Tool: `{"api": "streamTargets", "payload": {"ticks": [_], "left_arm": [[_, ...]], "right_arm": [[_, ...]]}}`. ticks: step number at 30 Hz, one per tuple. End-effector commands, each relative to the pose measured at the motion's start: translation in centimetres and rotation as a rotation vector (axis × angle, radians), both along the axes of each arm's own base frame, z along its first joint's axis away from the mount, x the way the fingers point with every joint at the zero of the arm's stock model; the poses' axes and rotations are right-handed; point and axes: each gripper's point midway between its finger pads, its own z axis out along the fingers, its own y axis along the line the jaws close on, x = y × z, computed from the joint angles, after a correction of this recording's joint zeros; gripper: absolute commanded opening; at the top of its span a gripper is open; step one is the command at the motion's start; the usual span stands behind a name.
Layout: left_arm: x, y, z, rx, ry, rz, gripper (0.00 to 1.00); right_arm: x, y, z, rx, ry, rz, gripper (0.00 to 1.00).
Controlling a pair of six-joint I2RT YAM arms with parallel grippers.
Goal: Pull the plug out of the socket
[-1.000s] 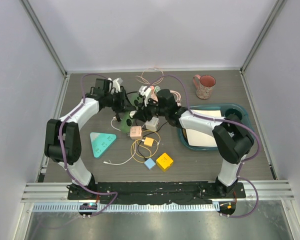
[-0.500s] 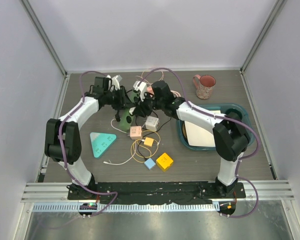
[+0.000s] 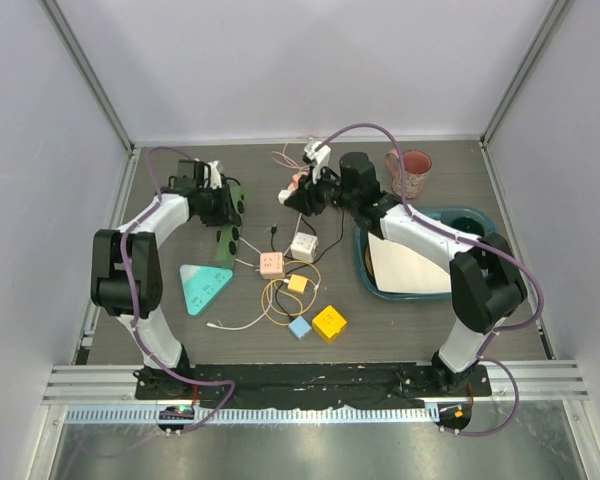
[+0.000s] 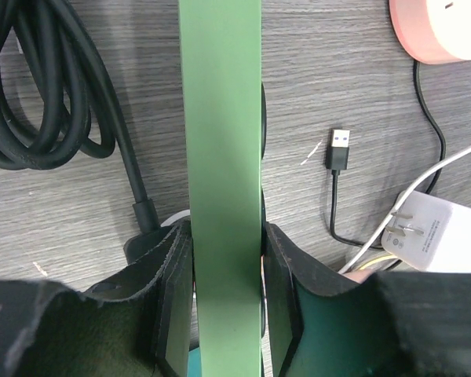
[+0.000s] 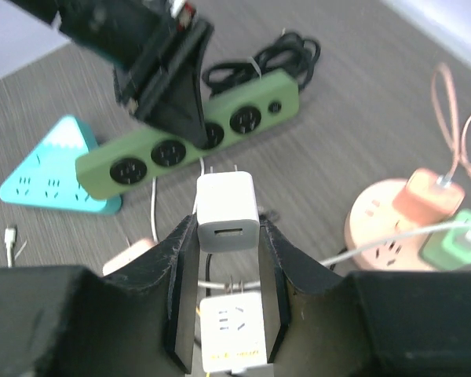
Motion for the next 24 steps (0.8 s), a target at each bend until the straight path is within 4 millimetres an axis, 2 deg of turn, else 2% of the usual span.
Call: {"api": "streamTargets", "payload": {"ticks": [1,4,6,7,8,9,10,11,14,16,17,18,19,21,24], "left_arm": [[0.8,-0.9,2.9,-0.033,-0.102,-0.024,0.00],[1.0,-1.5,4.7,-0.077,-0.156,-0.048,0.00],[1.9,-0.1,5.4,-0.058,-0.206,-0.004,0.00],[2.3,0.6,6.0,-0.060,-0.231,0.021,0.00],[2.6,2.3,5.8,-0.076,-0.225,0.084,0.00],[2.9,2.8,5.8,-0.090,-0.225,0.106,0.00],[3.2,4.1,6.0,-0.125,-0.219,0.130,0.00],[3.7,5.9,5.7,-0.152,-0.203,0.186,0.00],[4.7,7.7,5.8,-0.202,-0.225,0.231,0.00],[5.5,7.9,5.7,-0.208,-0.246,0.233,0.00],[6.0,8.2,5.8,-0.204,-0.251,0.242,0.00],[6.4,8.3,4.6,-0.205,-0.223,0.250,0.00],[6.7,8.6,4.4,-0.200,-0.222,0.259,0.00],[7.5,9.2,4.7,-0.196,-0.253,0.274,0.00],[8.0,10.1,4.9,-0.179,-0.289,0.297,0.01]], "right_arm": [[0.8,0.3,5.5,0.050,-0.105,-0.038,0.01],[1.3,-0.8,2.7,-0.006,-0.053,-0.110,0.01],[1.6,-1.6,1.0,-0.038,-0.039,-0.156,0.01],[1.8,-1.7,0.6,-0.042,-0.034,-0.167,0.01],[2.0,-1.8,0.4,-0.039,-0.028,-0.178,0.01],[2.3,-1.8,0.4,-0.036,-0.023,-0.198,0.01],[2.6,-1.7,-0.1,-0.034,-0.005,-0.210,0.01],[3.0,-1.4,0.6,-0.004,0.007,-0.226,0.01],[4.5,-0.8,0.2,0.032,0.031,-0.279,0.01],[5.4,-0.5,-0.7,0.052,0.065,-0.329,0.01],[6.0,0.1,-1.9,0.050,0.082,-0.332,0.01],[6.1,0.5,-2.4,0.053,0.099,-0.335,0.01],[6.3,0.8,-3.0,0.051,0.112,-0.333,0.01],[6.4,1.6,-4.4,0.027,0.132,-0.325,0.01],[6.4,2.0,-5.3,0.009,0.120,-0.327,0.01]]}}
